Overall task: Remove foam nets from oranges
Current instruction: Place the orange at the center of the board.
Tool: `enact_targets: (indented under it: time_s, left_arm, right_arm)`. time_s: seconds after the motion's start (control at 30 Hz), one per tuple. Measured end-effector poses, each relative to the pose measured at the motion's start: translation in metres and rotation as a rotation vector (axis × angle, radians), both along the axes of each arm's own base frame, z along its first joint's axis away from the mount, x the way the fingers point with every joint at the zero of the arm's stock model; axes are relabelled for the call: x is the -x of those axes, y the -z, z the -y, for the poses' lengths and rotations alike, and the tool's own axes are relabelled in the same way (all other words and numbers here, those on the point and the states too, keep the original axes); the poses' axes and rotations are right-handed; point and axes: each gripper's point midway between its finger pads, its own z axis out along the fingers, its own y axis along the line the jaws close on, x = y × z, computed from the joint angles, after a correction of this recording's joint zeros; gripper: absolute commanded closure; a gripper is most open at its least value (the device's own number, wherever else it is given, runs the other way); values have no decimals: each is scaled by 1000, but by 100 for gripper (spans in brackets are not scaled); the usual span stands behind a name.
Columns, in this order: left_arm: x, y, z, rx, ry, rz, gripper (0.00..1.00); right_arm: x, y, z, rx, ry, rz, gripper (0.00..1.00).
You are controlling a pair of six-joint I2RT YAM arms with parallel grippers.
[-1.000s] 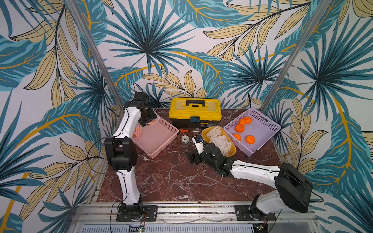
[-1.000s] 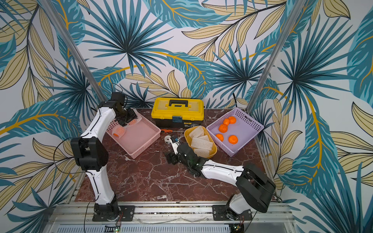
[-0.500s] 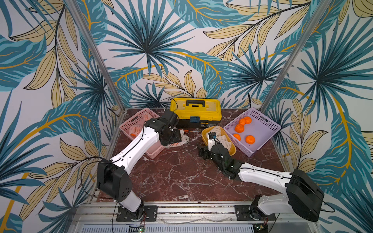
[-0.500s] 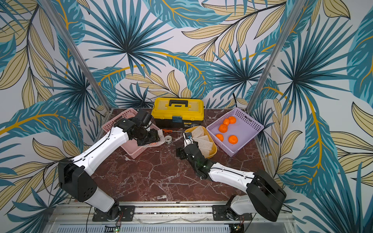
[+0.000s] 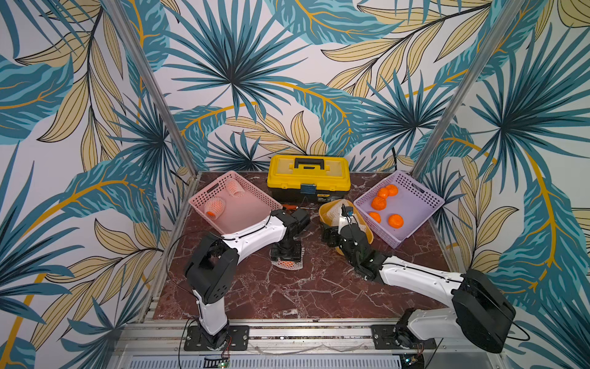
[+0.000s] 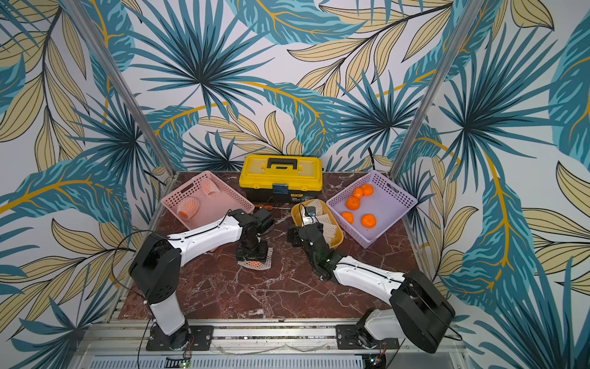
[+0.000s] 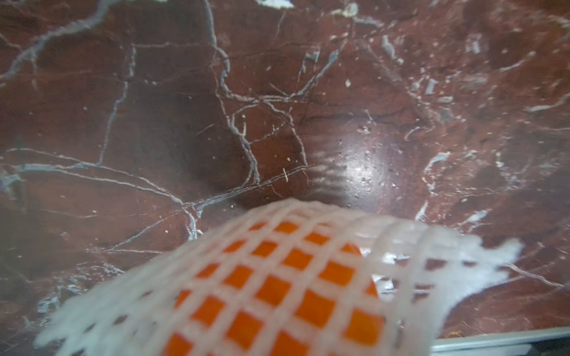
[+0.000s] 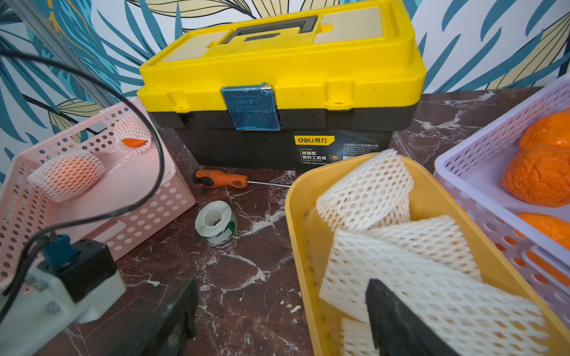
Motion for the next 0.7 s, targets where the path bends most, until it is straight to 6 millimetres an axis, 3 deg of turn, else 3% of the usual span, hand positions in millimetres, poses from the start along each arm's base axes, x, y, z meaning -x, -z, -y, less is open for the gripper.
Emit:
enact_targets:
  time_s: [0.17, 0.4, 0.53, 0.7]
  left_arm:
    - [1, 10, 0, -48, 20, -19, 26]
    - [-1, 11, 19, -4, 34, -40, 9]
    - [-4, 6, 26, 27, 35, -35, 2]
    - [-4, 3, 29, 49, 28, -37, 1]
  right_arm:
    - [-6, 2, 9, -39, 29, -17, 14]
    - [-9, 11, 14, -89, 27, -70, 14]
    - [-1, 15, 9, -104, -22, -100, 13]
    - [20, 13, 5, -130, -117, -108, 13]
